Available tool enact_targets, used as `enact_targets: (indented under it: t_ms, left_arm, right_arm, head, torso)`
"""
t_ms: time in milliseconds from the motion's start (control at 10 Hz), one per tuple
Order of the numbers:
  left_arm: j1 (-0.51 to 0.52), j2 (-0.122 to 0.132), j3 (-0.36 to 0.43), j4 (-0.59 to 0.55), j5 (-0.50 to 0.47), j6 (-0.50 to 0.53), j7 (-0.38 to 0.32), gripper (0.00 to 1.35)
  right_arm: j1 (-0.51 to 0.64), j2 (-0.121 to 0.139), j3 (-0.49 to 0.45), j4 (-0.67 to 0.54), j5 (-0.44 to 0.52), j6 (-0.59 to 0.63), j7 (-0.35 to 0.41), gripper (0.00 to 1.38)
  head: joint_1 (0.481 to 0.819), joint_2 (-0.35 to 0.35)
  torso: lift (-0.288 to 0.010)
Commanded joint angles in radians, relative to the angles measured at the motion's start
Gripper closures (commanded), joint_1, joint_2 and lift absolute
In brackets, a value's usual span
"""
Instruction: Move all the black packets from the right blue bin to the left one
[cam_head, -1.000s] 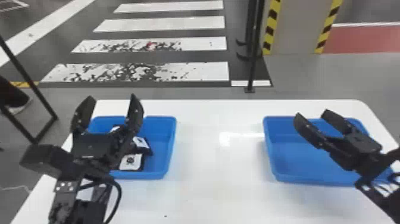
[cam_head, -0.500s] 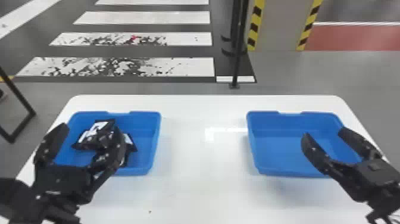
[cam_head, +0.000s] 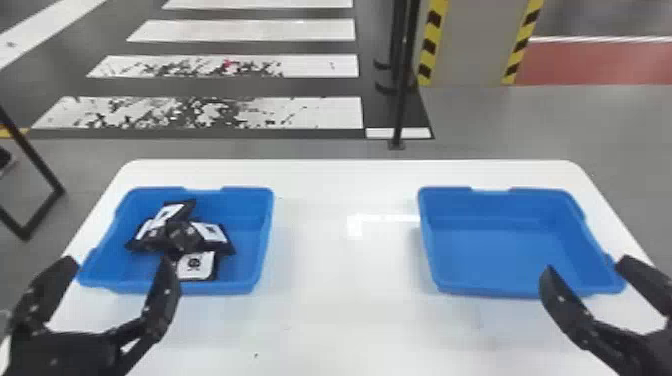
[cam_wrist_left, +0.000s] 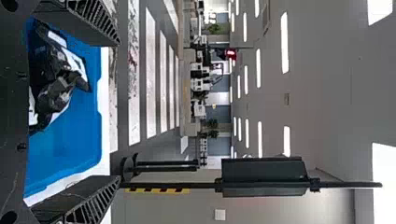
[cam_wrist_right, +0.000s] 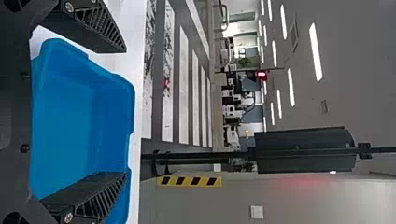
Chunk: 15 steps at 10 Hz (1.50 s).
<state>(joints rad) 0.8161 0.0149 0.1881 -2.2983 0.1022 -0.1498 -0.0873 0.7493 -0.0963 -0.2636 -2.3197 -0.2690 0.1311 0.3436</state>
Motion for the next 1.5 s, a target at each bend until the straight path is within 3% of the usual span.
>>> enact_targets:
  t_ms: [0, 1400]
  left_arm:
    - [0.001, -0.017, 0.027, 0.0, -0.018, -0.017, 0.0, 0.0]
    - [-0.004, -0.016, 0.021, 0.0, -0.01, -0.02, -0.002, 0.0]
  right_arm:
    - [0.016, 0.012, -0.008, -0.011, 0.004, -0.004, 0.0, 0.09]
    - [0.019, 0.017, -0.012, -0.021, 0.028, -0.011, -0.002, 0.1]
  head:
    - [0.695, 0.038]
    - [0.695, 0.049]
  torso:
    - [-0.14]
    - [-0.14]
